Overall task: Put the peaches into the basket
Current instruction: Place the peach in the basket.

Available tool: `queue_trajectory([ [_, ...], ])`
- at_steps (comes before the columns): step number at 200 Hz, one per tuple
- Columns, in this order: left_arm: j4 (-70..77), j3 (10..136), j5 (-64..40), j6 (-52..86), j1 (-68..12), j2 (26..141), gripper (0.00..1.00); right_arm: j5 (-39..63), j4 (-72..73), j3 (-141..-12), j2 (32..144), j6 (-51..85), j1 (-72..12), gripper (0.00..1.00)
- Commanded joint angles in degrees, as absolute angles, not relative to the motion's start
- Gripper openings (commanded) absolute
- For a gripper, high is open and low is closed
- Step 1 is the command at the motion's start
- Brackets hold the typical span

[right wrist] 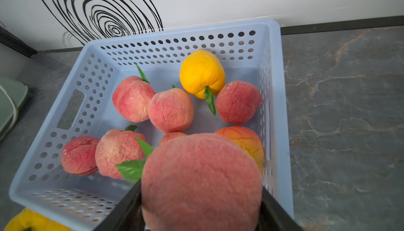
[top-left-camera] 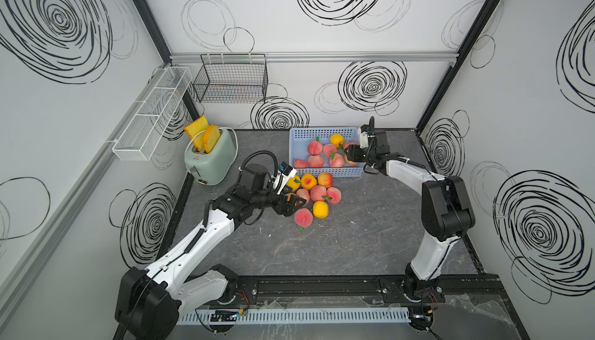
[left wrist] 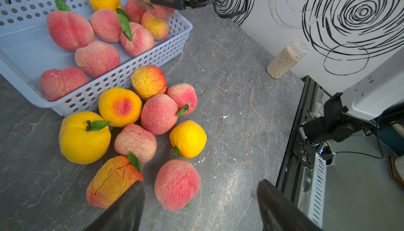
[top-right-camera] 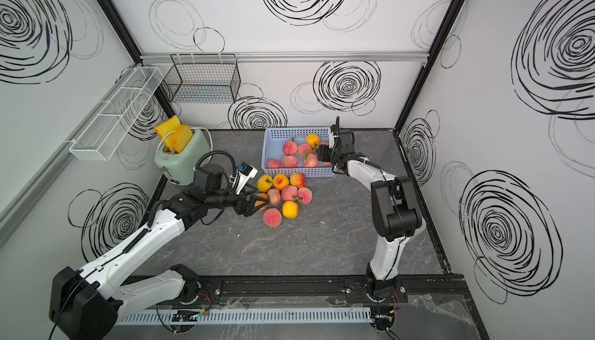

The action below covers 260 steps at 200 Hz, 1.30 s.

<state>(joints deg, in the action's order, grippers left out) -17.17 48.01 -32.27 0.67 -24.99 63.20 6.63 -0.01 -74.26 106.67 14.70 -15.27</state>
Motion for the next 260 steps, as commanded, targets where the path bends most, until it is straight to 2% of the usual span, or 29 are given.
queue_trajectory([
  [1,-16.7,48.9,-32.2,0.6,-24.4,62.3,0.85,4.6,-0.1,-78.5,109.7,12.0,-15.5,0.6],
  [140,-16.8,49.0,-32.1,0.7,-23.7,63.3,0.85,1.2,-3.0,-92.3,124.0,8.6,-18.4,0.61],
  [153,-16.8,49.0,-32.1,0.7,-23.6,63.4,0.85,1.4,-3.1,-92.6,124.6,8.5,-18.4,0.64],
  [180,-16.8,48.9,-32.3,0.7,-23.6,63.4,0.85,1.3,-2.9,-92.8,124.4,8.4,-18.5,0.81],
  [199,-16.7,49.0,-32.3,0.7,-23.5,63.4,0.85,1.3,-2.6,-92.7,123.8,8.4,-18.7,0.86],
  [225,-16.7,49.0,-32.3,0.7,-23.5,63.4,0.84,1.3,-2.4,-92.5,122.4,8.4,-18.9,0.9],
  [260,-16.7,48.9,-32.3,0.7,-23.5,63.3,0.85,0.0,-1.8,-91.4,119.8,9.3,-18.9,0.87],
])
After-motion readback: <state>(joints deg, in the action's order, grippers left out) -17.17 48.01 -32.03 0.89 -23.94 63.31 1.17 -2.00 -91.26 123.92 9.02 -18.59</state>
